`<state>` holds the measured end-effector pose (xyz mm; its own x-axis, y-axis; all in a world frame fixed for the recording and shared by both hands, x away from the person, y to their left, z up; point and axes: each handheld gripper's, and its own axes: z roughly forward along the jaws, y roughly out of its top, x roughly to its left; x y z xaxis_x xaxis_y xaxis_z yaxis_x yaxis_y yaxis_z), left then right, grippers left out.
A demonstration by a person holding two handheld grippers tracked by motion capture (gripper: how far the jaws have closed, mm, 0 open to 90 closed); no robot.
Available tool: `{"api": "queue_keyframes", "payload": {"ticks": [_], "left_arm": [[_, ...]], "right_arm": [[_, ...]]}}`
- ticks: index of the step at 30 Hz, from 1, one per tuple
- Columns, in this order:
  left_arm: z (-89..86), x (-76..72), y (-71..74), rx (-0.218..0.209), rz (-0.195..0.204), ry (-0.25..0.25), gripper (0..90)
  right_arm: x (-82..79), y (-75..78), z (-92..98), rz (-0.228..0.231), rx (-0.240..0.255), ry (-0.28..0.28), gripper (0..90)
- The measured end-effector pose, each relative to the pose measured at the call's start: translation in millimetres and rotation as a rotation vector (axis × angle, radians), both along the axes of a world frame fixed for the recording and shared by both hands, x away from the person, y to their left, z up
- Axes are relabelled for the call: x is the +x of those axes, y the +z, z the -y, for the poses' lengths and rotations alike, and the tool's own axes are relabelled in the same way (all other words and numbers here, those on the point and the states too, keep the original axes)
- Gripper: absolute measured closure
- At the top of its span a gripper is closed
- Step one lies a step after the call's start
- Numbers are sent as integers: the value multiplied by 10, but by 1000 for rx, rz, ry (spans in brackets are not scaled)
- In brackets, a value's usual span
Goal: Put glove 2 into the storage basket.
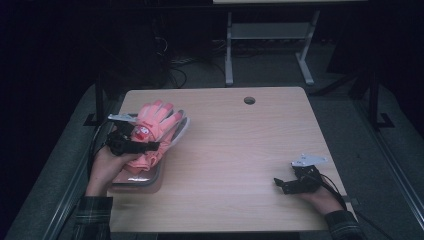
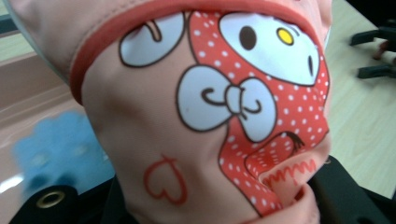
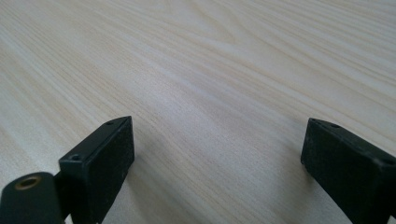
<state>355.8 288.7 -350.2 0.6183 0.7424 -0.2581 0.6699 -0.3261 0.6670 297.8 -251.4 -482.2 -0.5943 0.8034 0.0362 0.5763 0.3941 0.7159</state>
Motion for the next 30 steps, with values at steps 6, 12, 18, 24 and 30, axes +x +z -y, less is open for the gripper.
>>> {"api": "queue_keyframes", "payload": {"ticks": [6,12,18,24,30], "left_arm": [[-265,-32,-93,22,-17,75,547],[-484,-8,-255,23,-59,145,540],[-556,-9,-360,45,-99,166,509],[-548,65,-470,59,-145,165,367],[-550,73,-452,103,-134,159,177]], "right_arm": [[0,0,0,0,0,0,93],[1,-1,0,1,0,1,92],[0,0,-1,0,1,-2,92],[-1,-1,-1,2,0,-2,92],[-1,-1,-1,2,0,-2,92]]}}
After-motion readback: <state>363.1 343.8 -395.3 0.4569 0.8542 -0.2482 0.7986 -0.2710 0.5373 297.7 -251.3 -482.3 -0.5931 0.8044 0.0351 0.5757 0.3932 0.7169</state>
